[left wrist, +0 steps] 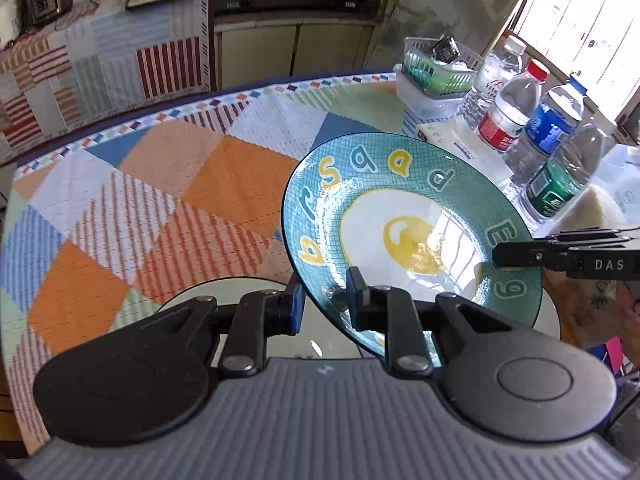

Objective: Organize plates and bowls
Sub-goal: 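Lift the blue egg plate with both tools and carry it over the white plate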

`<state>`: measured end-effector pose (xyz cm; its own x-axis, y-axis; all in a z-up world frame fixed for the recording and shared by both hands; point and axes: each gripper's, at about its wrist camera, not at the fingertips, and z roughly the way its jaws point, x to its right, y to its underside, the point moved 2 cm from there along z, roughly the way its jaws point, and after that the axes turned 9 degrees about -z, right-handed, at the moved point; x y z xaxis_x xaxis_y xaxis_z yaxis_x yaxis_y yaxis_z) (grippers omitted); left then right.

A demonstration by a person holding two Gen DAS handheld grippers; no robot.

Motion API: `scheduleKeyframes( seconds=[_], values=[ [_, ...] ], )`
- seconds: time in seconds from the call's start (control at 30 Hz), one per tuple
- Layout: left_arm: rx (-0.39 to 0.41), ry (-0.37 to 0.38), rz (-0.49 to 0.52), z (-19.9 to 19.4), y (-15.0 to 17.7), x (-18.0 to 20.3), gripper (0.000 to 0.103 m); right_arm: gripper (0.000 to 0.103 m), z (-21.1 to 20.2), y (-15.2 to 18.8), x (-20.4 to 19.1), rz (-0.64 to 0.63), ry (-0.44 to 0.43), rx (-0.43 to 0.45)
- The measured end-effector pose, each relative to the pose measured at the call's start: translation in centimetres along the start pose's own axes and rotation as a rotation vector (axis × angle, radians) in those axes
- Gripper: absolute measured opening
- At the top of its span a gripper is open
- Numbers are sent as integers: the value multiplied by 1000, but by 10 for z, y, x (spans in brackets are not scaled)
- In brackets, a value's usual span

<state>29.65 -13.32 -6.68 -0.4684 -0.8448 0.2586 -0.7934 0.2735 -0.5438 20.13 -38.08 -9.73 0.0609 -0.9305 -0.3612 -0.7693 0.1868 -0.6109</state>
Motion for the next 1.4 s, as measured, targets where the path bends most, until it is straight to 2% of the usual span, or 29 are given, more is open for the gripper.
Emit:
scheduleKeyframes(
  seconds=[0.3, 0.57, 0.97, 1.4],
  values=[
    [16, -51, 0, -76, 33, -10, 20, 21, -28, 15, -60, -70, -54, 11],
    [37, -86, -29, -109, 62, -25, 20, 21, -36, 32, -94, -114, -97, 16],
    [9, -124, -104, -104, 93, -60, 21, 22, -2, 47, -114, -143, -144, -45],
    [-52, -131, -182, -66, 112, -97, 21, 22, 44, 58, -120, -152, -136, -127]
  ],
)
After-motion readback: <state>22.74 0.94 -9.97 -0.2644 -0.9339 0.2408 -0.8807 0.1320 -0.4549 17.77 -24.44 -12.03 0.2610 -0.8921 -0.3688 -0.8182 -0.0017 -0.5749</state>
